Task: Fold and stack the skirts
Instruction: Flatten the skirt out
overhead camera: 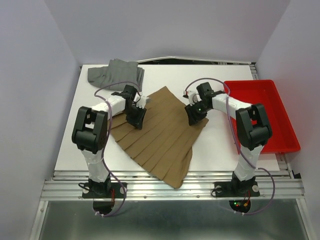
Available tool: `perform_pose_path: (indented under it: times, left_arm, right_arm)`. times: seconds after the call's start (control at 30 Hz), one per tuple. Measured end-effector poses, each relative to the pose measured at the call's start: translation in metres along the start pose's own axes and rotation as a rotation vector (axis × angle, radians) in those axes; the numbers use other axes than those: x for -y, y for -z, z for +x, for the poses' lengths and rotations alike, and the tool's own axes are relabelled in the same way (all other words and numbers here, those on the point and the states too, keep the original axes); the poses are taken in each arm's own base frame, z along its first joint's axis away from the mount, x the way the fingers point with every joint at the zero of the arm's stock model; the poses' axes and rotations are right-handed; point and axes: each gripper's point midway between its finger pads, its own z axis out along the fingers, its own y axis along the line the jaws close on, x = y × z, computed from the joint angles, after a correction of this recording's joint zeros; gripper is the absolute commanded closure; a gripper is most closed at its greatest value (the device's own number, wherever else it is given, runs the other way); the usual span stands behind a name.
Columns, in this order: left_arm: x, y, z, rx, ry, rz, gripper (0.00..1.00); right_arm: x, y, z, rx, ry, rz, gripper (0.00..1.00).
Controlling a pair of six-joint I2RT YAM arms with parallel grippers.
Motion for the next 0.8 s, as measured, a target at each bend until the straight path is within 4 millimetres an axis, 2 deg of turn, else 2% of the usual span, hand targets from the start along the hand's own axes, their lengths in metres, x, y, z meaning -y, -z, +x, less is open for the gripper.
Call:
perform_pose_path:
  times: [0.07,0.2,0.3,0.33,0.4,0.5,0.63,0.7,0.8]
  left_arm:
    - [-0.001,-0.002,-0.007,-0.009,0.003,0.010,0.65]
    - [-0.009,-0.011,-0.037,-0.004,0.004,0.022,0.69]
    - [-0.017,-0.019,-0.072,0.027,-0.013,0.019,0.69]
    - [-0.022,-0.023,-0.090,0.045,-0.021,0.015,0.69]
    - [-0.028,-0.029,-0.119,0.089,-0.038,0.012,0.70]
    - [-0.034,-0.034,-0.144,0.130,-0.071,0.003,0.71]
    - [-0.031,-0.036,-0.141,0.136,-0.121,0.004,0.71]
    - [-0.026,-0.032,-0.125,0.121,-0.138,0.008,0.71]
    - [-0.016,-0.026,-0.092,0.089,-0.156,0.022,0.71]
  right_arm:
    - [-0.004,0.003,0.012,-0.016,-0.003,-0.003,0.52]
    - [-0.015,0.008,0.028,-0.031,-0.012,-0.030,0.54]
    - [-0.026,0.009,0.036,-0.035,-0.026,-0.075,0.53]
    - [-0.029,0.009,0.037,-0.038,-0.032,-0.087,0.53]
    - [-0.047,0.008,0.044,-0.051,-0.038,-0.142,0.53]
    - [-0.084,0.004,0.052,-0.080,-0.016,-0.225,0.53]
    - [-0.126,-0.001,0.065,-0.129,0.009,-0.331,0.53]
    - [-0.141,0.000,0.073,-0.159,-0.001,-0.378,0.53]
    - [-0.149,0.001,0.080,-0.181,-0.007,-0.402,0.53]
